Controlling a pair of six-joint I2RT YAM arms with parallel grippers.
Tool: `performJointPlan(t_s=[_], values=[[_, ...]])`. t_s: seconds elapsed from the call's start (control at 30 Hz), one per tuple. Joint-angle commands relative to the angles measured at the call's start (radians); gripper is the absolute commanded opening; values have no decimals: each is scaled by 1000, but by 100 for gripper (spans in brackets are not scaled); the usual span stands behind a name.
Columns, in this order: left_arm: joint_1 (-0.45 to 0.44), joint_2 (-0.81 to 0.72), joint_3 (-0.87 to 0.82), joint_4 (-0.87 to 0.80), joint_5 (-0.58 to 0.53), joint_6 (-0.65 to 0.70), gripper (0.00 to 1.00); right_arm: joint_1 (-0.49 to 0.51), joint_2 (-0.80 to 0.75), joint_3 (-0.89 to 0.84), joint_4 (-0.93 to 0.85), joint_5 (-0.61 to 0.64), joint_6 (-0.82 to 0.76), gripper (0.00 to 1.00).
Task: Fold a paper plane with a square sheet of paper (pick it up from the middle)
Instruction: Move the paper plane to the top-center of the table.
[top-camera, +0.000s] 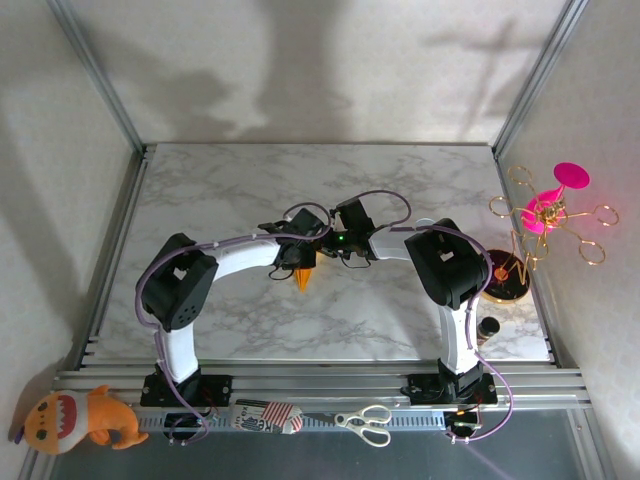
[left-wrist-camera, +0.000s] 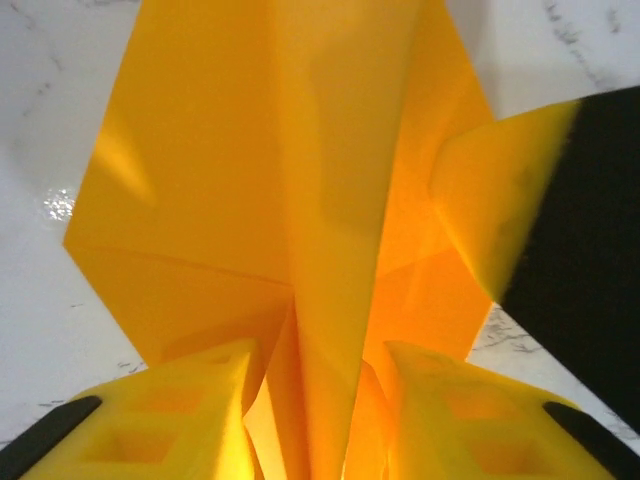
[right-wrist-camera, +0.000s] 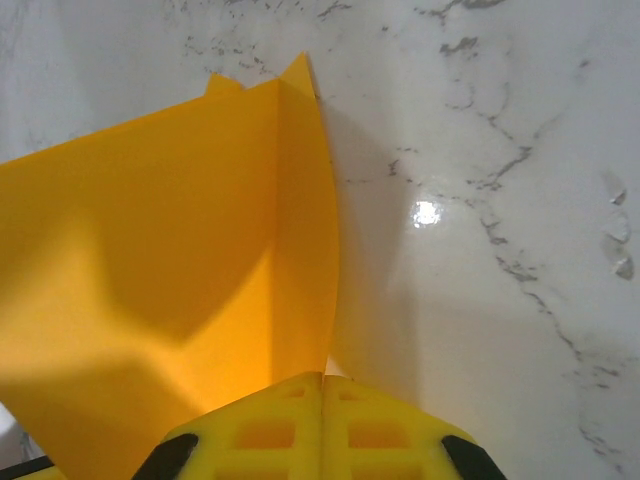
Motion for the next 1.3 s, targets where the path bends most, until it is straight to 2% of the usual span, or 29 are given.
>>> performJointPlan(t_s=[0.0, 0.5, 0.67, 0.8, 1.03, 1.27], values=[[-7, -29, 14, -15, 6, 10, 39, 8, 12, 26, -11, -7, -18, 6], [-13, 27, 17, -45, 21, 60, 41, 8, 12, 22, -10, -7, -18, 6], [-19, 44, 39, -88, -16, 95, 43, 8, 15, 26, -10, -7, -18, 5], [-19, 48, 46, -96, -29, 90, 37, 8, 15, 26, -12, -6, -18, 5], [-19, 15, 51, -77, -54, 56, 35, 9, 16, 28, -13, -5, -18, 6], [-18, 5, 40, -54, -79, 20, 23, 8, 16, 24, -14, -5, -18, 5]])
